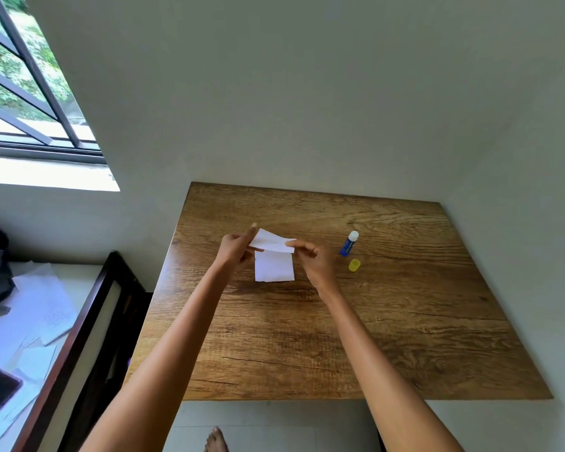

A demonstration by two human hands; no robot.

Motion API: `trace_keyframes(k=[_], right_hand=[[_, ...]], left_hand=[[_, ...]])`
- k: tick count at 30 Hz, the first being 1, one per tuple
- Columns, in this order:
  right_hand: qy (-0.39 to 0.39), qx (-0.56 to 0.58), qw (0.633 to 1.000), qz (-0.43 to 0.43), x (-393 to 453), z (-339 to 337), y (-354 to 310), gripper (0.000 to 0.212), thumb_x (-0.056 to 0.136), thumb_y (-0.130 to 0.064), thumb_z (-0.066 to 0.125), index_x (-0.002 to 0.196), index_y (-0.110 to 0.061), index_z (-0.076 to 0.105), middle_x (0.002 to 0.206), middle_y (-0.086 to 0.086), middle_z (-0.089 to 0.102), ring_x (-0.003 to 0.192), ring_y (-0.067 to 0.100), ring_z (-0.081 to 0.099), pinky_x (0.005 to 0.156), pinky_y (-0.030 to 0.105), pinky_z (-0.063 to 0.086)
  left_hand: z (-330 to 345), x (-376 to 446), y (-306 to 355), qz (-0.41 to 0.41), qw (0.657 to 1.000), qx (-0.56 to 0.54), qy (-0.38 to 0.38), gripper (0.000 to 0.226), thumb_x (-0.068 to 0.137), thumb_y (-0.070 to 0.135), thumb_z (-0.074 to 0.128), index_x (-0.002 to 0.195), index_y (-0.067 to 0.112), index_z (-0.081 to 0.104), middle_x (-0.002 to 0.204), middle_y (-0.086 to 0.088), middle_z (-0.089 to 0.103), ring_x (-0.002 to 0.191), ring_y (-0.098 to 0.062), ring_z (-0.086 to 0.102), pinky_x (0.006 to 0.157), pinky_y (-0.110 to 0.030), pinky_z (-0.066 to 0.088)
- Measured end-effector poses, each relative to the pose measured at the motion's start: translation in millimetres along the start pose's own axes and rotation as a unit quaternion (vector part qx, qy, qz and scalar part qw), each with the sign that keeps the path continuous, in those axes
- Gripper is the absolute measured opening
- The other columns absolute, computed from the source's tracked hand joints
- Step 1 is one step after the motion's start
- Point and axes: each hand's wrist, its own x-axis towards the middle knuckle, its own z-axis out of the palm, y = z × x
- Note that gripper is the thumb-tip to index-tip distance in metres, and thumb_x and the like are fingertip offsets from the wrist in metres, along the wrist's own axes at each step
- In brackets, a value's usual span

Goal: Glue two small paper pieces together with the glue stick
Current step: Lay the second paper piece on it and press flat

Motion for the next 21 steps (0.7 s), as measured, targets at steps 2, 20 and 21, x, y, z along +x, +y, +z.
trace_keyframes(k=[2, 20, 21], right_hand=[[-0.013, -0.020, 1.000, 0.010, -1, 0, 5, 0.021, 0.084, 0.002, 0.060, 0.097, -0.009, 0.072, 0.094, -0.004, 0.070, 0.086, -0.011, 0.062, 0.073, 0.004, 0.046], [0.012, -0.037, 0.975, 0.219, 0, 8, 25, 0.025, 0.081, -0.011, 0.069, 0.097, -0.013, 0.049, 0.088, 0.008, 0.064, 0.076, 0.019, 0.060, 0.069, 0.036, 0.050], [0.013, -0.041, 0.974, 0.222, 0, 9, 25, 0.025, 0.081, -0.011, 0.069, 0.097, -0.013, 0.049, 0.090, 0.009, 0.064, 0.078, 0.020, 0.061, 0.069, 0.036, 0.050]], left_hand=[[0, 2, -3, -0.021, 1.000, 0.014, -0.006, 0.026, 0.088, 0.027, 0.061, 0.096, 0.003, 0.064, 0.069, -0.007, 0.059, 0.056, -0.014, 0.049, 0.048, -0.020, 0.041], [16, 13, -45, -0.018, 0.986, 0.128, 0.108, 0.022, 0.087, 0.015, 0.061, 0.105, 0.005, 0.069, 0.110, -0.013, 0.068, 0.101, -0.028, 0.063, 0.092, -0.043, 0.051], [16, 13, -45, -0.012, 0.983, 0.142, 0.114, 0.022, 0.086, 0.015, 0.061, 0.105, 0.007, 0.069, 0.111, -0.012, 0.068, 0.103, -0.027, 0.062, 0.093, -0.044, 0.051]])
